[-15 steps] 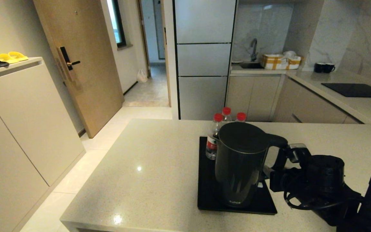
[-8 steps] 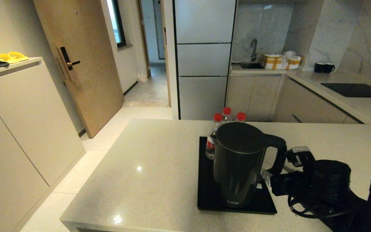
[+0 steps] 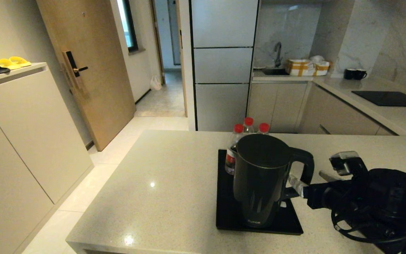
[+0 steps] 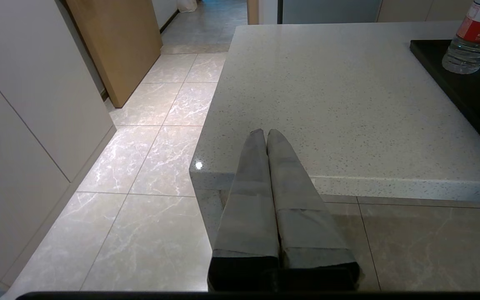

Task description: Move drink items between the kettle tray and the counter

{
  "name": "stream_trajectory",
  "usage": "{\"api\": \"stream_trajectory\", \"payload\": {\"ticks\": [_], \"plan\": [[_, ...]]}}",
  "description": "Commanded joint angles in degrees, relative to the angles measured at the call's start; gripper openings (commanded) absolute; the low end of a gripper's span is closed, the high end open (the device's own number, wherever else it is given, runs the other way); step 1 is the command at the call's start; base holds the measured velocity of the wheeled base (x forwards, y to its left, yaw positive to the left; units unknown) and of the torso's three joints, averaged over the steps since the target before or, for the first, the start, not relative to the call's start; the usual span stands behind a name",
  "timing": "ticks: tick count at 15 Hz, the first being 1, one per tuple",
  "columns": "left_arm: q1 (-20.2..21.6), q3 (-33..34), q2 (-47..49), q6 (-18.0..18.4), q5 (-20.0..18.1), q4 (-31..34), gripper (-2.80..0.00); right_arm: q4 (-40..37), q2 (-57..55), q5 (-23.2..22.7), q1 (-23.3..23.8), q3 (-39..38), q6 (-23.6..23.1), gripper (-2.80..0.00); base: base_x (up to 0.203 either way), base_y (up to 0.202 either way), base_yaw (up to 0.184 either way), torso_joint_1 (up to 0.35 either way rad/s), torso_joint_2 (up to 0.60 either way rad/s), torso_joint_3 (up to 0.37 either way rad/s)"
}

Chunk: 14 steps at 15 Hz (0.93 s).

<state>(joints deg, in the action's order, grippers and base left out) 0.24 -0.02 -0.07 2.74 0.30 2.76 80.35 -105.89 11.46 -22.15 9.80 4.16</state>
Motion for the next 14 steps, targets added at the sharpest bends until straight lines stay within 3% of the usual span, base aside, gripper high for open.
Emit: {"api": "stream_trajectory", "payload": {"ticks": [1,5,6,8,12,14], "plan": [[0.02,-0.04,0.07,-0.02,0.05,0.01,-2.8,-0.31,4.71,0.14,0.0,-1.04,0.06,0.0,0.0,0.0,0.0,0.0,0.0,0.0],[0.02,-0.06,0.07,-0.02,0.05,-0.02,-2.8,-5.34,18.39,0.46,0.05,-3.26,0.05,0.0,0.0,0.0,0.0,0.0,0.0,0.0],[0.02,-0.05,0.07,-0.02,0.05,0.06,-2.8,-9.25,24.21,0.75,0.15,-2.72,-0.15,-2.8,0.0,0.0,0.0,0.0,0.0,0.0],[0.02,-0.01,0.07,-0.02,0.05,0.06,-2.8,-24.22,37.36,1.95,0.9,2.04,-0.8,-2.8,0.0,0.0,0.0,0.0,0.0,0.0],[0.02,-0.06,0.07,-0.02,0.05,0.05,-2.8,-80.09,59.82,5.08,2.32,27.12,1.4,-2.8,0.0,0.0,0.0,0.0,0.0,0.0],[0.02,0.02,0.07,-0.02,0.05,0.06,-2.8,-93.25,66.69,12.22,3.08,34.18,2.41,-2.8,0.0,0.0,0.0,0.0,0.0,0.0]]}}
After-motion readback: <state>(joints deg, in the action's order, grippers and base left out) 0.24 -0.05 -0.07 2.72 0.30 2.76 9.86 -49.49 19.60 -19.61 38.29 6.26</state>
